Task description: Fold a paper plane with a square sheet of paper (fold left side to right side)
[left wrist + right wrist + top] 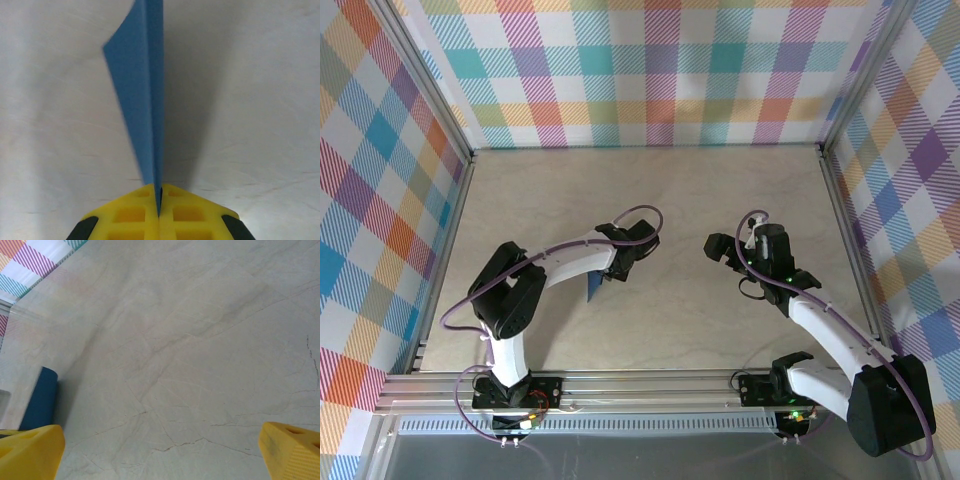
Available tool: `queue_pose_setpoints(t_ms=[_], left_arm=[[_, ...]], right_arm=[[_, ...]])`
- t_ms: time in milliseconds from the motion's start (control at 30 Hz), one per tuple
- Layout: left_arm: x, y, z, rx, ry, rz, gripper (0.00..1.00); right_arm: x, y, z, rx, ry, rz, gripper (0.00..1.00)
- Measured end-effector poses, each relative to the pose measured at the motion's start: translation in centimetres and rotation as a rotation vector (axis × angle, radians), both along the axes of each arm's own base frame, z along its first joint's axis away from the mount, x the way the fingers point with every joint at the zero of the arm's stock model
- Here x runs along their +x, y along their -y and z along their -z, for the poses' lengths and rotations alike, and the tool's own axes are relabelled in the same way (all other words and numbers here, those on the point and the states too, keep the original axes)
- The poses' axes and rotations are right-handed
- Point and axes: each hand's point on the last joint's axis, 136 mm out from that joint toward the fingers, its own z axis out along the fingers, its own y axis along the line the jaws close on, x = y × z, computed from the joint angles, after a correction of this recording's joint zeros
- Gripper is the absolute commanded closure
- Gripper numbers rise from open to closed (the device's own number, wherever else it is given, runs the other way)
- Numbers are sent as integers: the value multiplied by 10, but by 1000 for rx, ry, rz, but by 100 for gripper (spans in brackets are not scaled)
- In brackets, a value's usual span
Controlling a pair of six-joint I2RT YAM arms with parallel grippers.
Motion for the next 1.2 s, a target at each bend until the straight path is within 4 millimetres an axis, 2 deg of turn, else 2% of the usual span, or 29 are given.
queue_pose_setpoints(t_ms=[100,500,667,1000,1067,1100,1200], left_arm=[[-4,11,10,-55,-41,-7,96],[-1,75,23,-344,-135,-7,81],[-1,95,31,-420,-178,3,73],[-8,129,26,-594,-245,34,60],[-8,136,23,-634,-259,47,54],[-8,139,22,-657,-265,56,48],[-7,147,14,-734,-280,72,45]], right_arm=[[0,0,0,-2,1,-2,1],[0,-2,10,-7,-29,-13,1],[0,-4,14,-3,-46,-25,1],[-3,-9,29,-11,-98,-58,1],[-2,-11,30,-10,-107,-72,1],[-1,-13,29,-6,-109,-78,1],[2,-19,25,7,-116,-101,1]])
